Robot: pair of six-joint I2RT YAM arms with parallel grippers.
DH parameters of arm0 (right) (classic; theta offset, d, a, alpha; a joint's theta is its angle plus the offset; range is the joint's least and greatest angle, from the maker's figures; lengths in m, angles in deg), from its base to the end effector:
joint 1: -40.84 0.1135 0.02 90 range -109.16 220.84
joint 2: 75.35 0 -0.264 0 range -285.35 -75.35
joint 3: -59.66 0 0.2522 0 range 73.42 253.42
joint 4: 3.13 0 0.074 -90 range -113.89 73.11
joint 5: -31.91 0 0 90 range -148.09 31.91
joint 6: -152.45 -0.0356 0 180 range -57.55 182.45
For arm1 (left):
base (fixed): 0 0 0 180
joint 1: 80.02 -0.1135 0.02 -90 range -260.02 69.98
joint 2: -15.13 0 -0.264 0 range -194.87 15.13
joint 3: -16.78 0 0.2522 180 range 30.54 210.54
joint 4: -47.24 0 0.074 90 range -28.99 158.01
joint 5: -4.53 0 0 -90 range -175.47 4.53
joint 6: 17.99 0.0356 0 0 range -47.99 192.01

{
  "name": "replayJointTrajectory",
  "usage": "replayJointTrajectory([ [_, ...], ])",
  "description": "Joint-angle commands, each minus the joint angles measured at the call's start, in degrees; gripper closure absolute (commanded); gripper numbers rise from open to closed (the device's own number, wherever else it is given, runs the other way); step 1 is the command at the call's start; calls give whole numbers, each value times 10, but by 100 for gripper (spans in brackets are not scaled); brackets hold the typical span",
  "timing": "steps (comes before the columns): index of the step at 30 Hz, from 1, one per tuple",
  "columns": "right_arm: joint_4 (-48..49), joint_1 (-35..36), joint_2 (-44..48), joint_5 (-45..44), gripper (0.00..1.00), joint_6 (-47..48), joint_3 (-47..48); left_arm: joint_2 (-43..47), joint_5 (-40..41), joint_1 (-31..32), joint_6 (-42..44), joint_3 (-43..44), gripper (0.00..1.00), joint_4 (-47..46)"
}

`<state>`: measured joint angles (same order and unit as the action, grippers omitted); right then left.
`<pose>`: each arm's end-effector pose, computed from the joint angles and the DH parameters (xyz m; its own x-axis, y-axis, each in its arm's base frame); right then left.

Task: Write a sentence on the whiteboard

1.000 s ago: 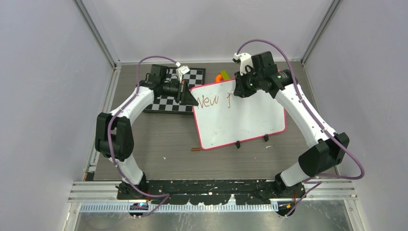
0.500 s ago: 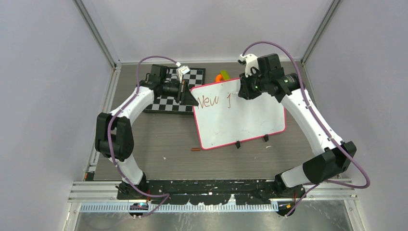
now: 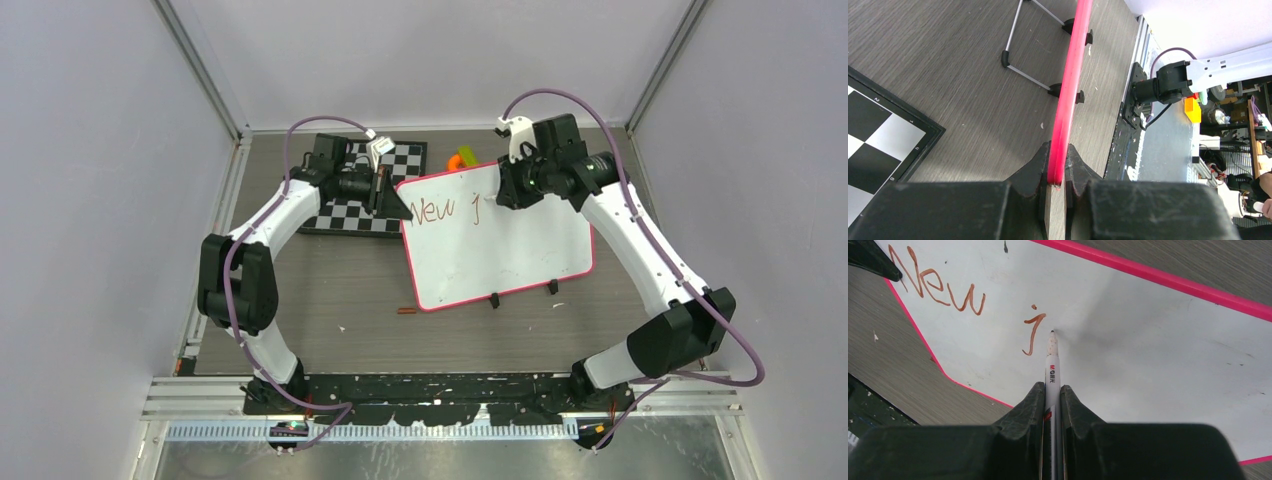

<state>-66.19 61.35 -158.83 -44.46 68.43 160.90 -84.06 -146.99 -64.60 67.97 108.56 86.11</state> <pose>0.2842 0.1153 0.3755 -0.6105 -0.3365 -0.7170 -0.5624 0.8216 0.0933 0.3533 -0.1299 0.2758 -0.7452 0.1707 -0.6447 0.6616 0.3110 -0.6824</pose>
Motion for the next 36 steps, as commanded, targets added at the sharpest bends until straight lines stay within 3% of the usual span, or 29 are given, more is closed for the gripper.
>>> replayJointTrajectory([
  [1, 26, -1, -6, 8, 100, 3, 4, 22, 28, 2, 3, -1, 100, -12],
  [21, 4, -4, 3, -8, 100, 33, -27, 16, 25, 2, 3, -2, 100, -16],
  [36, 5, -24, -19, 4, 100, 22, 25, 15, 26, 3, 2, -1, 100, -18],
])
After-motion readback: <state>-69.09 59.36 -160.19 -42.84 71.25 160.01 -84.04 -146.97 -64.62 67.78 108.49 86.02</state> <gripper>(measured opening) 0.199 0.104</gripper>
